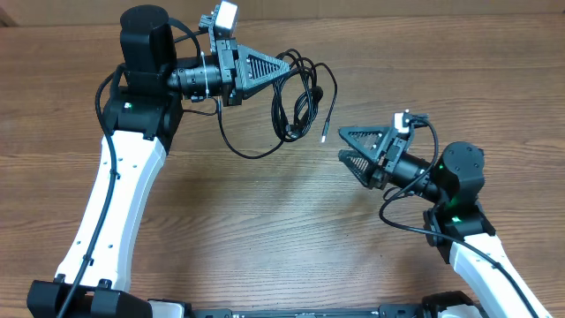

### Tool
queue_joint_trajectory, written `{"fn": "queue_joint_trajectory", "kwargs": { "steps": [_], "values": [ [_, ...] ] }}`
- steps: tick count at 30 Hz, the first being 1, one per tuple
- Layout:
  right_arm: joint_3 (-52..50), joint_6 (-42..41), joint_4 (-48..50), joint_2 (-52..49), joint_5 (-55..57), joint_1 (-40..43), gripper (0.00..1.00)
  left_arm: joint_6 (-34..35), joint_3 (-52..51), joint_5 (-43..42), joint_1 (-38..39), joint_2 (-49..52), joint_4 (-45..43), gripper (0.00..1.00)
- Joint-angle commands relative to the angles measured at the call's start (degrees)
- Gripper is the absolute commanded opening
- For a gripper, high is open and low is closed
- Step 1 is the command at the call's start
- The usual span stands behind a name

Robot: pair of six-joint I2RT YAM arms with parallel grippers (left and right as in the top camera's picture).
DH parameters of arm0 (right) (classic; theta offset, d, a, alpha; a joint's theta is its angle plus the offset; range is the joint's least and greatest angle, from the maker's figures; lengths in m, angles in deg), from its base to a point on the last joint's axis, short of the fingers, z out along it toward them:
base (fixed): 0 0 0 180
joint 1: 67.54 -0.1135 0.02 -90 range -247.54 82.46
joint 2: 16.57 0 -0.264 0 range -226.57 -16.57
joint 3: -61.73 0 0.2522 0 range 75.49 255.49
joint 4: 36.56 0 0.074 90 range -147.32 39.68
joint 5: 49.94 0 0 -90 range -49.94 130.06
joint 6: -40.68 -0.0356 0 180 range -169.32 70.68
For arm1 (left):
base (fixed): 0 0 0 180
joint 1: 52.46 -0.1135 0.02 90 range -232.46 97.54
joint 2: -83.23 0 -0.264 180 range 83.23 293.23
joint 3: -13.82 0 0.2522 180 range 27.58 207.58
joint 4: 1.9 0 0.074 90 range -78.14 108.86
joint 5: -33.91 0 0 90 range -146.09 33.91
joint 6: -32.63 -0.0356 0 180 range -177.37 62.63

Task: Untangle cables
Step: 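Bring the right gripper up to the hanging cables and grasp a strand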

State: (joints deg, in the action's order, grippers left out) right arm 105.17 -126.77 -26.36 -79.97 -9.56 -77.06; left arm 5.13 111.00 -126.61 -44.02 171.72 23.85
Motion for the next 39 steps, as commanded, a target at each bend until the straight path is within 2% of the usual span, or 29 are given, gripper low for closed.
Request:
{"fn": "queue_joint_trajectory", "kwargs": {
  "steps": [1,5,9,20,24,33,39],
  "values": [
    [0.8,-5.0,0.3,-0.2,6.3,-2.8,0.98,1.4,1.7,-0.9,1.9,-2.1,-0.5,0.04],
    [0.8,-5.0,-2.1,-0.2,12.9,-7.7,0.96,1.6,1.7,-0.7,3.9,-2.1,-1.7,0.04],
    [0.8,-5.1,-4.3,-0.2,17.0,-10.7,0.95,4.8,1.7,-0.8,4.6,-2.0,-4.6,0.04],
    [0.8,-5.0,-4.8,-0.2,18.3,-11.4,0.95,7.3,1.7,-2.2,5.6,-2.1,-6.7,0.04],
    [0.8,-4.6,-8.3,-0.2,23.2,-11.4,0.95,9.4,1.7,-4.5,5.6,-2.0,-8.0,0.04],
    [0.7,-5.6,-0.8,-0.2,26.4,-11.4,0.95,9.5,1.7,-6.9,6.3,-2.0,-10.4,0.04],
    [0.7,-6.6,-0.7,-0.3,26.5,-11.4,0.95,9.2,1.7,-5.7,9.8,-2.0,-10.4,0.04]
  ]
}}
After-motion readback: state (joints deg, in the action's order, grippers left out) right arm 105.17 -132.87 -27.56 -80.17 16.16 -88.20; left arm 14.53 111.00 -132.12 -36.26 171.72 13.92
